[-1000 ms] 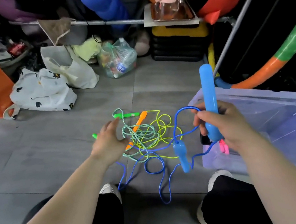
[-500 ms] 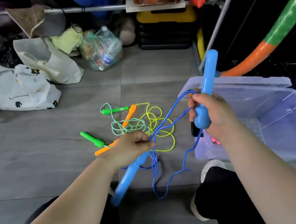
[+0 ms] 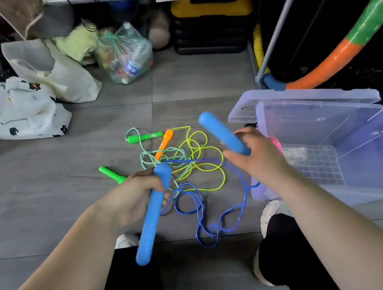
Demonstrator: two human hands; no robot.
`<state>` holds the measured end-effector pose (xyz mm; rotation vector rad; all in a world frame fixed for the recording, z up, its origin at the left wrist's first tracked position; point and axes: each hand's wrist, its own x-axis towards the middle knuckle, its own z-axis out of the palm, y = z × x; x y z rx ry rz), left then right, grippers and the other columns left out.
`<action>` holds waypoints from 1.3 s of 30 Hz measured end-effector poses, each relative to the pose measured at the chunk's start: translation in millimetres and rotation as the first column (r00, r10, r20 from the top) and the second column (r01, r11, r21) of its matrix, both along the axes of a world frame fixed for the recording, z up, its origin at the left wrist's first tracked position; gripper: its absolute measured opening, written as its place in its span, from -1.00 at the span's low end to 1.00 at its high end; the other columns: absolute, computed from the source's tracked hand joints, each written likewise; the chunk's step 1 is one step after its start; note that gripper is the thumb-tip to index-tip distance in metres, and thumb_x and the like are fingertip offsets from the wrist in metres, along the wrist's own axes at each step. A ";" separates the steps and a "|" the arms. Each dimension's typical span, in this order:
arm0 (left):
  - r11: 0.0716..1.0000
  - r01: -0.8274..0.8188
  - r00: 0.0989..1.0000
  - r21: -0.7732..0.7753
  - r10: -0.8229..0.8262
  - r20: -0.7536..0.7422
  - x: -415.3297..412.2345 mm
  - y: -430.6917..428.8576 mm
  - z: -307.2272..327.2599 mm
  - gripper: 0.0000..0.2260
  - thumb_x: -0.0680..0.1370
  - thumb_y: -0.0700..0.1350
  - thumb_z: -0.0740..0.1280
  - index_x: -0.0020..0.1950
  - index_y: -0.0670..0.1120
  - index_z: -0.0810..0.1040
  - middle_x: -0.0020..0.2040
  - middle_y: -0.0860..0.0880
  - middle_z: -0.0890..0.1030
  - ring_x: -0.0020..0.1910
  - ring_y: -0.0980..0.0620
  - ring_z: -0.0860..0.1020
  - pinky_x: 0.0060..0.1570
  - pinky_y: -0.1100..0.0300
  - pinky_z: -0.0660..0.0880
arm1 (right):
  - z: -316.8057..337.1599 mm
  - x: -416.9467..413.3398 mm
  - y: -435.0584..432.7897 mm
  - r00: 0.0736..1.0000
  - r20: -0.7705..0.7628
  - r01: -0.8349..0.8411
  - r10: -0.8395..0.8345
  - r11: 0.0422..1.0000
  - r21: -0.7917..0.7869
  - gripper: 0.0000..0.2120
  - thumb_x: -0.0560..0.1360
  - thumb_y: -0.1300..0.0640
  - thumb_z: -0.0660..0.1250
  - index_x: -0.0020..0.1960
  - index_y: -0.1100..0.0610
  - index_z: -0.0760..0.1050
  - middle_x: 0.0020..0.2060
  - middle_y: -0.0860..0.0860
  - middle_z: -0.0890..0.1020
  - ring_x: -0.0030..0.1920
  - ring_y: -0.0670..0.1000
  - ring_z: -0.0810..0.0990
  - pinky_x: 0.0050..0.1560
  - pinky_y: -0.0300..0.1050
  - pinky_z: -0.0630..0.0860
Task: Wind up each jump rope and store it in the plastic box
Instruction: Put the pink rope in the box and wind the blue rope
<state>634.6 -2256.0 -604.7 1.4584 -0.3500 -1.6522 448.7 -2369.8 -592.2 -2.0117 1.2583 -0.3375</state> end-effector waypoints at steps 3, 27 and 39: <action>0.997 -0.058 0.998 -0.042 0.059 0.023 0.3 -6.7 -5.1 -0.64 0.25 -0.42 0.27 0.01 -0.19 0.43 -0.31 -0.10 0.47 -0.52 0.11 0.51 -0.46 0.33 0.48 | -6.6 6.6 8.5 0.919 -0.259 -0.329 0.299 0.941 -0.082 -0.60 0.46 -0.04 0.24 0.27 0.05 0.42 0.08 0.00 0.48 0.08 0.06 0.49 0.00 -0.15 0.34; 0.974 0.223 0.964 -0.049 -0.213 0.157 -3.8 -10.9 -0.6 -0.78 0.21 -0.15 0.29 -0.16 -0.08 0.52 -0.53 0.05 0.57 -0.59 0.17 0.48 -0.60 0.38 0.37 | -5.1 0.5 -1.3 0.958 0.006 -0.272 0.286 0.905 0.327 -0.61 0.29 0.13 0.48 -0.05 -0.12 0.34 -0.10 -0.20 0.45 -0.14 -0.07 0.45 0.05 -0.11 0.43; 0.972 0.235 0.962 -0.019 -0.230 0.147 -15.0 -13.3 -5.3 -0.91 0.55 -0.08 0.16 -0.08 -0.04 0.44 -0.35 -0.03 0.60 -0.52 0.11 0.58 -0.50 0.30 0.51 | -5.3 4.8 2.0 0.945 0.219 -0.311 0.243 0.873 0.376 -0.66 0.33 0.28 0.43 -0.18 -0.13 0.42 -0.21 -0.15 0.53 -0.17 -0.07 0.48 -0.14 -0.41 0.42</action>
